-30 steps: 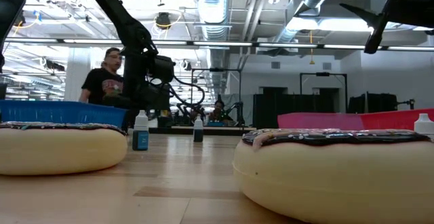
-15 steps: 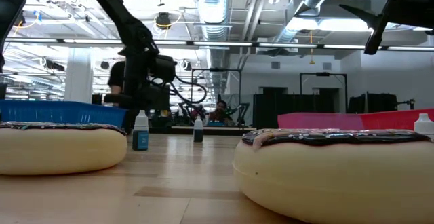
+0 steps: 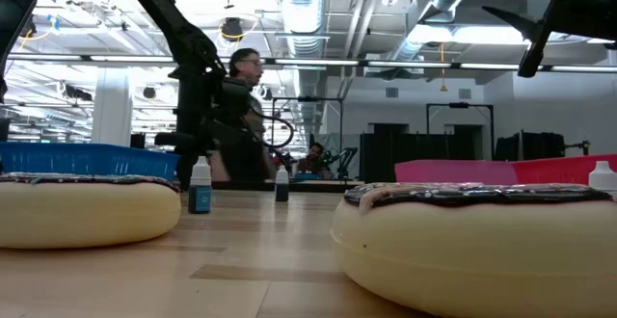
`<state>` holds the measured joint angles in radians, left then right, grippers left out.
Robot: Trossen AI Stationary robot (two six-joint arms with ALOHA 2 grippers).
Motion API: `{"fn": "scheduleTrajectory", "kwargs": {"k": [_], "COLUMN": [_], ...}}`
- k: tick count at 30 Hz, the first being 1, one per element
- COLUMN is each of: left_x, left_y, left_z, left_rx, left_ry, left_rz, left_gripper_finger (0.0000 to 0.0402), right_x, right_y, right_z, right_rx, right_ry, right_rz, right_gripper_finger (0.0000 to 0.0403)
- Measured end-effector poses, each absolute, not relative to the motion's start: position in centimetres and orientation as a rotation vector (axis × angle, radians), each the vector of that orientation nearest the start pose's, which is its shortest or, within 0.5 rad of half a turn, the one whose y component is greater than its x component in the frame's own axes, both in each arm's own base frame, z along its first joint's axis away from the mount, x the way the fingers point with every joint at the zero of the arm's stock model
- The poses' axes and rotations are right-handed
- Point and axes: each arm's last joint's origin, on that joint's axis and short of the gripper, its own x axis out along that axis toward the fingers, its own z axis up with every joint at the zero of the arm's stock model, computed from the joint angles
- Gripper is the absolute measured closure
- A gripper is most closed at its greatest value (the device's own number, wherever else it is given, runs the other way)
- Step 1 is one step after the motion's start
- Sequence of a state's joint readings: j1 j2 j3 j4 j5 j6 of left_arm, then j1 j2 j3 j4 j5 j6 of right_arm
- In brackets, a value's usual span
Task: Pick & Place Food Item
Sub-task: Put the black food coloring bottle into the blue bin
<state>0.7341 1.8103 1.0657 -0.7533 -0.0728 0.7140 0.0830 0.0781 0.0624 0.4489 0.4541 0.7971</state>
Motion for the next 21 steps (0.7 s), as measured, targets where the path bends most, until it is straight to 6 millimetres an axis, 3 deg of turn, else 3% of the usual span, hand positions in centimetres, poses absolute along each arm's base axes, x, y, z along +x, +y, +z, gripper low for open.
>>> {"fn": "scheduleTrajectory", "kwargs": {"k": [13,21], "left_x": [24.0,24.5], "left_y": [20.3,18.1], "left_z": [14.4,18.7], "left_rx": [-0.019,-0.010], "left_ry": [1.484,1.344], "left_rz": [0.179,0.233], "left_gripper_finger": [0.0337,0.0337], "right_x": [8.8,8.7], "right_y": [-0.5,-0.5], "right_z": [22.1,22.2], "right_rx": [0.909,0.912], "right_ry": [-0.560,-0.577], "right_rz": [-0.166,-0.155], "right_gripper_finger": [0.0321,0.0321]}}
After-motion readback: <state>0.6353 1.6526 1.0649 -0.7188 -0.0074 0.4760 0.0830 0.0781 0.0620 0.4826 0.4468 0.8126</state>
